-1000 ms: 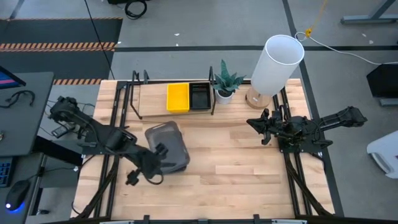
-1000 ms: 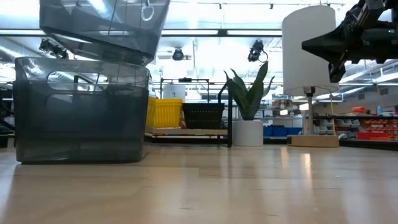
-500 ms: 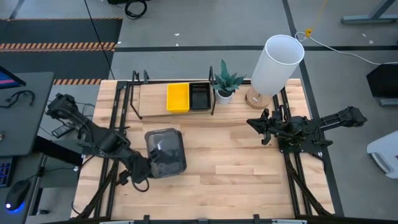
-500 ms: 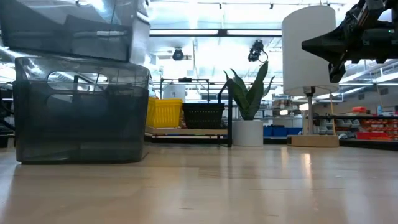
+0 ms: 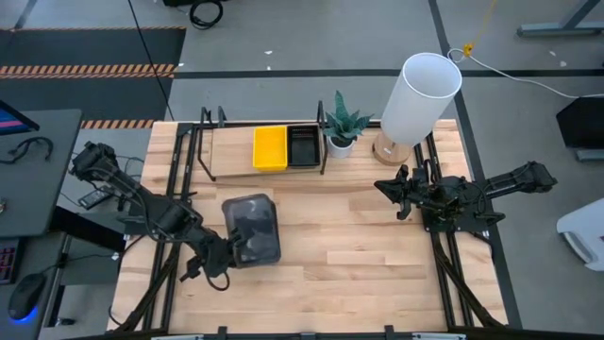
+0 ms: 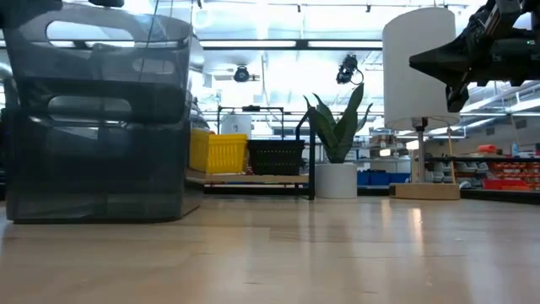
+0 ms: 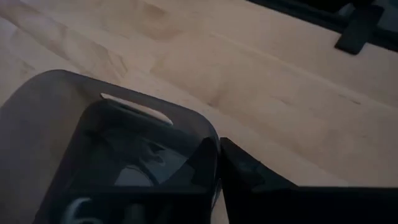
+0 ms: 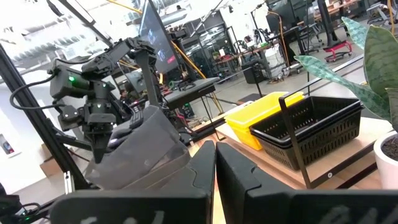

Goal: Stack baskets on shelf by color
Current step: Stack the right transparent black bin on the transparent black bin, then put the stacked transparent black bins on the shelf

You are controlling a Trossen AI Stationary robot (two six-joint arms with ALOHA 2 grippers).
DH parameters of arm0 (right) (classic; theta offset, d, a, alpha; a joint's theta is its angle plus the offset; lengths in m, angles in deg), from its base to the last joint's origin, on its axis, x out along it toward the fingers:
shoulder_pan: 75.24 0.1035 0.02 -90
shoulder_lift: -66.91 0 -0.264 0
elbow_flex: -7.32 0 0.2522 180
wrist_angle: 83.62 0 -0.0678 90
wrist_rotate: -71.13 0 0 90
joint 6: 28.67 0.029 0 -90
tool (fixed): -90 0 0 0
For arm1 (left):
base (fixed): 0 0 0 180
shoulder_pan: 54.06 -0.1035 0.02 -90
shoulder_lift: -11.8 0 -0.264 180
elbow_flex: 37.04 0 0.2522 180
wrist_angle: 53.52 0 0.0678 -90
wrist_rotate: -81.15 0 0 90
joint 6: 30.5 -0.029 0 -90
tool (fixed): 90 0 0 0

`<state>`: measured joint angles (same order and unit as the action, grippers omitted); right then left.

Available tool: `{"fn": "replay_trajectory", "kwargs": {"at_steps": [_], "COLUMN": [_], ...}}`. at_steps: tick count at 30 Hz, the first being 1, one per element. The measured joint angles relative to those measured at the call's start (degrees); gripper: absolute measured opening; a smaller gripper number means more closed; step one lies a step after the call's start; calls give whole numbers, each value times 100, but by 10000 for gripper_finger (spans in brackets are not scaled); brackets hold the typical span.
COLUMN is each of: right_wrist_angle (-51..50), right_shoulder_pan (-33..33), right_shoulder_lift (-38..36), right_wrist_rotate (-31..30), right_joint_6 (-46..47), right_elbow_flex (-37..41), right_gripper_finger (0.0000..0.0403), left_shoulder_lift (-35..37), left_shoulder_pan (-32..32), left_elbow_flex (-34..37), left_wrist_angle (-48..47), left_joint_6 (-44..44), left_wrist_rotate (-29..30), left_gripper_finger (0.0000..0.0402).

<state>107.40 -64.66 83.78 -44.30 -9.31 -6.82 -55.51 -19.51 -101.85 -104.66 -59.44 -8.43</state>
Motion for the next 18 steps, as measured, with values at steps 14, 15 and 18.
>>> {"fn": "replay_trajectory", "kwargs": {"at_steps": [14,15,18], "right_wrist_angle": [-2,-2,0], "right_shoulder_pan": [0,-1,-1], "right_shoulder_lift": [-1,-1,0], "right_wrist_rotate": [2,1,1], "right_joint_6": [1,1,1], "right_elbow_flex": [-1,-1,0], "right_gripper_finger": [19,19,19], "left_shoulder_lift": [131,147,190], "left_shoulder_pan": [37,37,9], "left_elbow_flex": [-7,-7,-7], "left_wrist_angle": [-95,-88,48], "left_joint_6": [792,936,1502], "left_wrist_rotate": [344,365,548], "left_gripper_finger": [169,174,183]}}
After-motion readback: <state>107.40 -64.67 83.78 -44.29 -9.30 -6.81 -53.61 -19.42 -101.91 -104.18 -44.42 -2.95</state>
